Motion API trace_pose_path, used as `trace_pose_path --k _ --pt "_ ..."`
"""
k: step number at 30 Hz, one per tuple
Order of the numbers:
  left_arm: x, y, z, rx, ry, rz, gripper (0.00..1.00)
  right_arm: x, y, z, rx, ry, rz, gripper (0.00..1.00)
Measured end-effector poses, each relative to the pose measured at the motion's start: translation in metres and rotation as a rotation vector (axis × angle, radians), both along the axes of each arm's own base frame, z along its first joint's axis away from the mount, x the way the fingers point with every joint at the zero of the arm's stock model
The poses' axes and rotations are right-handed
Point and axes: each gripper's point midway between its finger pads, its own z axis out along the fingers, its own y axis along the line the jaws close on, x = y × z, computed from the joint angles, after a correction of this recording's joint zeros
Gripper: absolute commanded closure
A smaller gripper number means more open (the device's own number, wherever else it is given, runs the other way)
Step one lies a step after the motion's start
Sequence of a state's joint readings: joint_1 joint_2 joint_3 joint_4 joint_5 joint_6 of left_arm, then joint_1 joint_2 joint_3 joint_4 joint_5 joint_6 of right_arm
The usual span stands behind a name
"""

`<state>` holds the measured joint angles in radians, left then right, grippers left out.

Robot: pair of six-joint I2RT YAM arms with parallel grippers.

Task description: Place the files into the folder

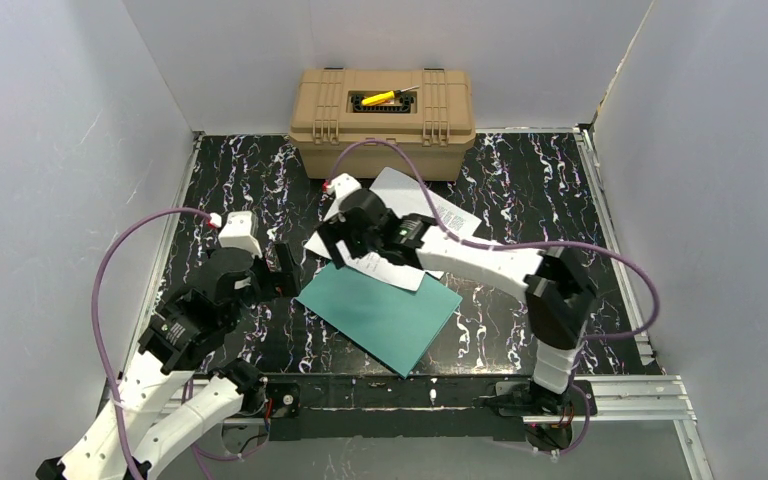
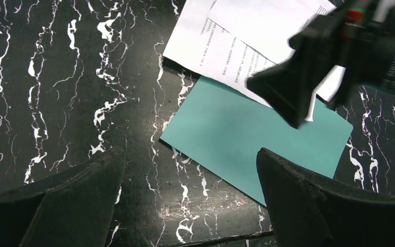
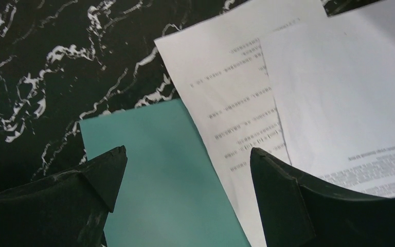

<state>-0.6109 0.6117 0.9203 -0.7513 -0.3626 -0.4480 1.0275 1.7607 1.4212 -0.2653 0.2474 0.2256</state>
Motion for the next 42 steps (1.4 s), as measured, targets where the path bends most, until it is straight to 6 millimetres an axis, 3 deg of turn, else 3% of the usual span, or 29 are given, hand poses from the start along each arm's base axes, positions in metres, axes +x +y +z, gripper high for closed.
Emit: trace_pose_path --k 7,13,22,31,42 --pt "-0.004 0.010 0.006 -0.010 -0.034 0.036 0.02 0.014 0.072 -0.003 0.065 0.017 0.039 0.01" --pt "-0.005 0.015 0.009 -0.014 -0.052 0.055 0.02 0.014 0.125 -0.025 0.098 0.054 0.079 0.01" --pt "-0.005 0.017 0.010 -0.015 -0.059 0.066 0.02 0.008 0.173 -0.068 0.133 0.134 0.135 0.01" --pt "-0.005 0.017 0.009 -0.015 -0.059 0.066 0.02 0.008 0.196 -0.103 0.167 0.187 0.148 0.01" --pt "-0.005 0.017 0.009 -0.014 -0.057 0.066 0.02 0.023 0.185 -0.116 0.120 0.144 0.059 0.01"
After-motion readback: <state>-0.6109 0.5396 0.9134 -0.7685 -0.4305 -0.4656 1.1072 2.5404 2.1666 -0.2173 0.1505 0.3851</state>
